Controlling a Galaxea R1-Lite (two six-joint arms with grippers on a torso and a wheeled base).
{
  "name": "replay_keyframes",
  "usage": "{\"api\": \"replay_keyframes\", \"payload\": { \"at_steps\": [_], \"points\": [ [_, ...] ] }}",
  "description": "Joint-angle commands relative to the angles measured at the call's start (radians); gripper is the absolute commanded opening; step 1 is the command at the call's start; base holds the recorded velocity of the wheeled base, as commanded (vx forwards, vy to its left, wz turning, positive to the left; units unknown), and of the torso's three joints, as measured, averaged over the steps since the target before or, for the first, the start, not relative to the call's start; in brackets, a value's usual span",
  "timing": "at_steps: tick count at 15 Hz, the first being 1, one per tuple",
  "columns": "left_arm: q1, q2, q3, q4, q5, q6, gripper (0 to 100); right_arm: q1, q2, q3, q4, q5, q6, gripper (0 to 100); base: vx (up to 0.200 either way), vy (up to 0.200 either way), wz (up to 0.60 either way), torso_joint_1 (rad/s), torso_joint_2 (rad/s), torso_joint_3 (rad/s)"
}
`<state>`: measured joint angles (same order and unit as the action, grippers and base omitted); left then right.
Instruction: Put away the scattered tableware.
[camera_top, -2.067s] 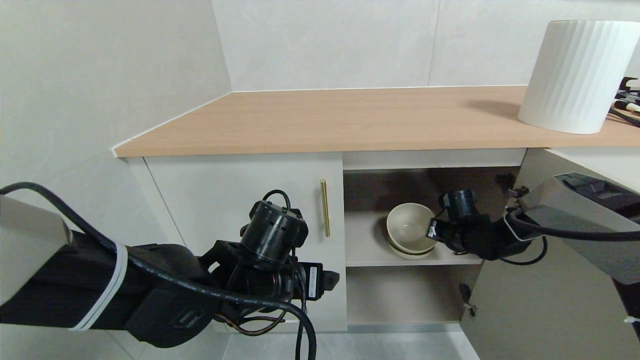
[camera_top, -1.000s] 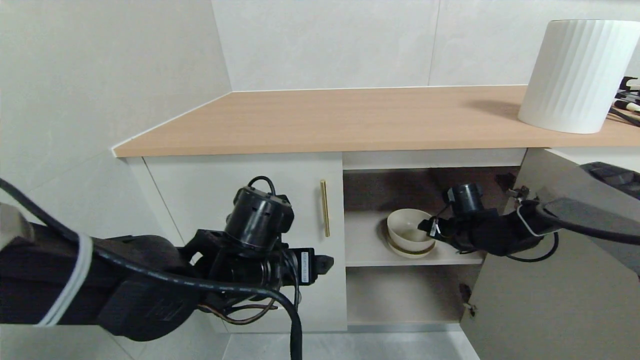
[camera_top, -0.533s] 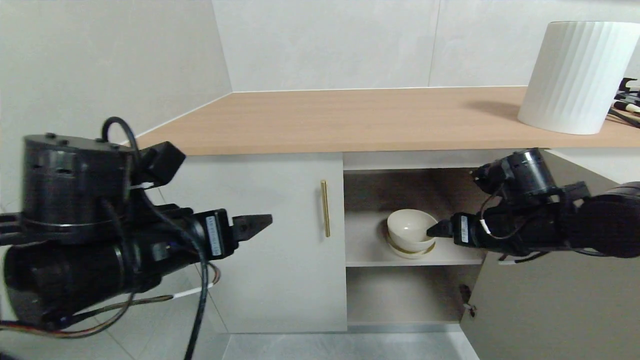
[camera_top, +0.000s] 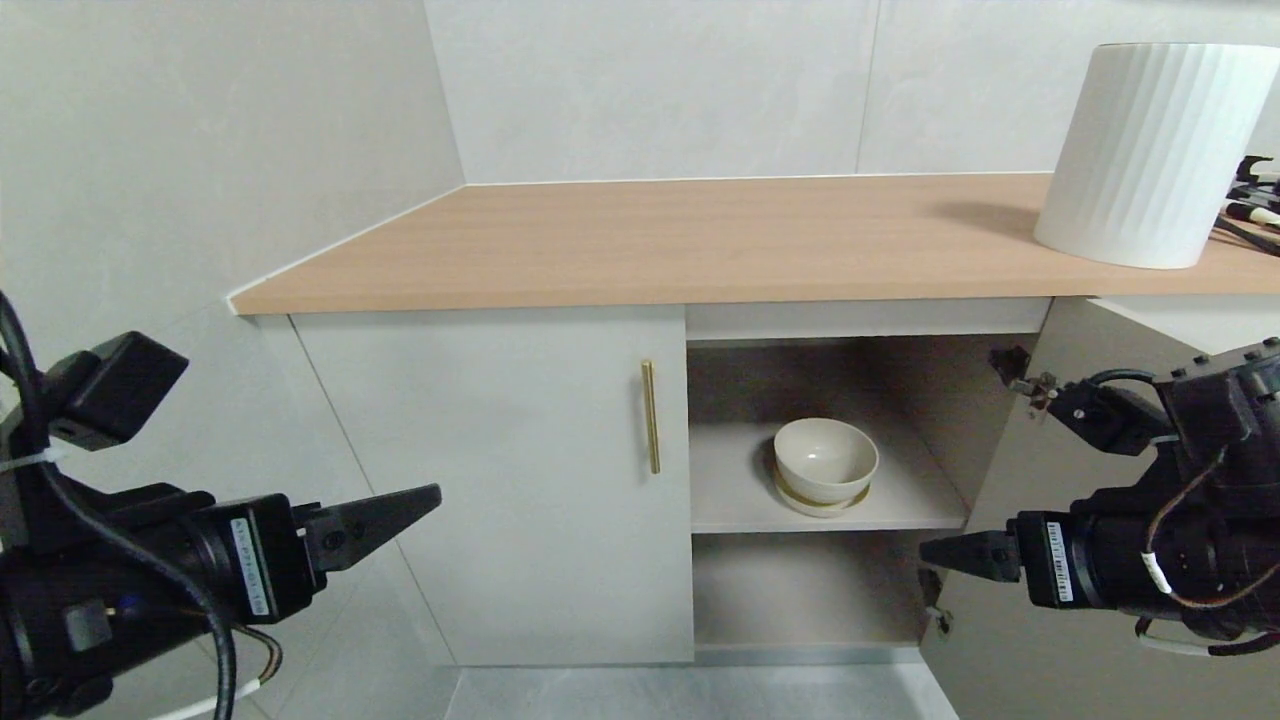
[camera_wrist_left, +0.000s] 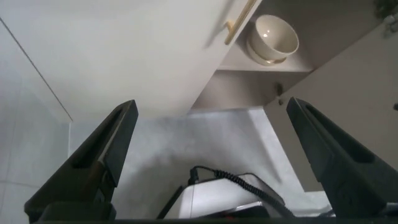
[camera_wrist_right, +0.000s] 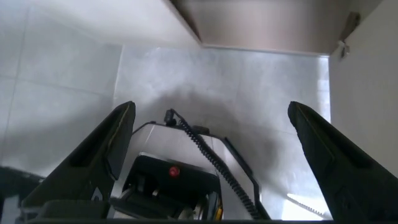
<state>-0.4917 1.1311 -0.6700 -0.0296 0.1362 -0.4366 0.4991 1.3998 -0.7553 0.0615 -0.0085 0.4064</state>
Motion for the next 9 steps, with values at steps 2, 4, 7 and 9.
{"api": "replay_keyframes", "payload": {
  "at_steps": [2, 4, 7, 9],
  "points": [
    [-0.001, 0.013, 0.007, 0.0, 0.0, -0.001, 100, 0.007, -0.013, 0.01, 0.003, -0.001, 0.0, 100, -0.2, 0.0, 0.0, 0.012, 0.0, 0.005],
    [-0.001, 0.012, 0.007, 0.0, 0.0, -0.001, 100, 0.007, -0.008, 0.01, 0.001, -0.001, 0.0, 100, -0.2, 0.0, 0.0, -0.005, 0.0, 0.009],
    [-0.001, 0.015, 0.009, 0.0, 0.0, -0.001, 100, 0.007, 0.01, 0.011, 0.001, -0.001, 0.0, 100, -0.2, 0.0, 0.0, 0.005, 0.0, 0.002],
    [-0.001, 0.018, 0.009, 0.0, -0.006, -0.001, 100, 0.007, 0.01, 0.011, 0.001, -0.001, 0.0, 100, -0.2, 0.0, 0.0, 0.0, 0.0, 0.0]
  ]
}}
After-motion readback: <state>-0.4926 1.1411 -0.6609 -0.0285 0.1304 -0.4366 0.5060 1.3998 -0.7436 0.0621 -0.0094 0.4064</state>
